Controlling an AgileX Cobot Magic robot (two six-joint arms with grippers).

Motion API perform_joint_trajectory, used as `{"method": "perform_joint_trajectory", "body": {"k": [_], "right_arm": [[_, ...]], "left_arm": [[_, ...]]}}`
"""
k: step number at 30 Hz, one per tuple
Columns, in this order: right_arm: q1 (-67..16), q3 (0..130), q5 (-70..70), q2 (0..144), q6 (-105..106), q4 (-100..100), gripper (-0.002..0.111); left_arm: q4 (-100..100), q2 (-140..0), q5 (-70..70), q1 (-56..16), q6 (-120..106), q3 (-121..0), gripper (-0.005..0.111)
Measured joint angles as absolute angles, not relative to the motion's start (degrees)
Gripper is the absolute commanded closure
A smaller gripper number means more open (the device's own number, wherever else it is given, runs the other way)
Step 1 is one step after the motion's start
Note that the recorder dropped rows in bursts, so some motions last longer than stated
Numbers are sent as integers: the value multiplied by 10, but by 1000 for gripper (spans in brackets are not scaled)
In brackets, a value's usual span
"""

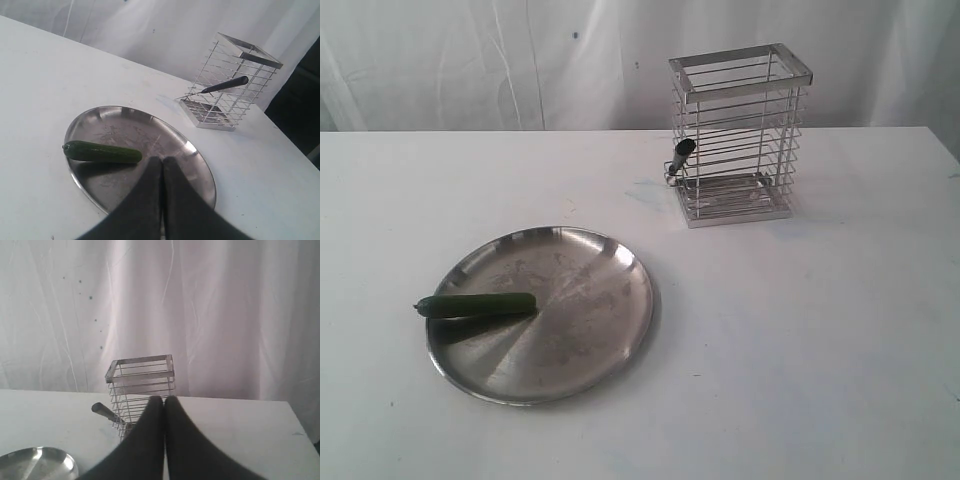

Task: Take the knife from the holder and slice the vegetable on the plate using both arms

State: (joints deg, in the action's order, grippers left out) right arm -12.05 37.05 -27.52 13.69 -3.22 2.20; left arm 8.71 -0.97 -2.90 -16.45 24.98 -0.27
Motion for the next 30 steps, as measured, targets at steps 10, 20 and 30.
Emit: {"method": "perform_joint_trajectory", "body": {"k": [10,20,30], "right_arm": [[-120,433,-338,286,27,-205,108],[-120,541,-325,640,4,-493,46],[-69,645,-398,859,36,-674,44]], "left_arm": [[87,-10,-29,-165,250,-3,107],[87,-10,-29,-165,250,-3,107],[87,-10,-29,-165,250,-3,107]]}}
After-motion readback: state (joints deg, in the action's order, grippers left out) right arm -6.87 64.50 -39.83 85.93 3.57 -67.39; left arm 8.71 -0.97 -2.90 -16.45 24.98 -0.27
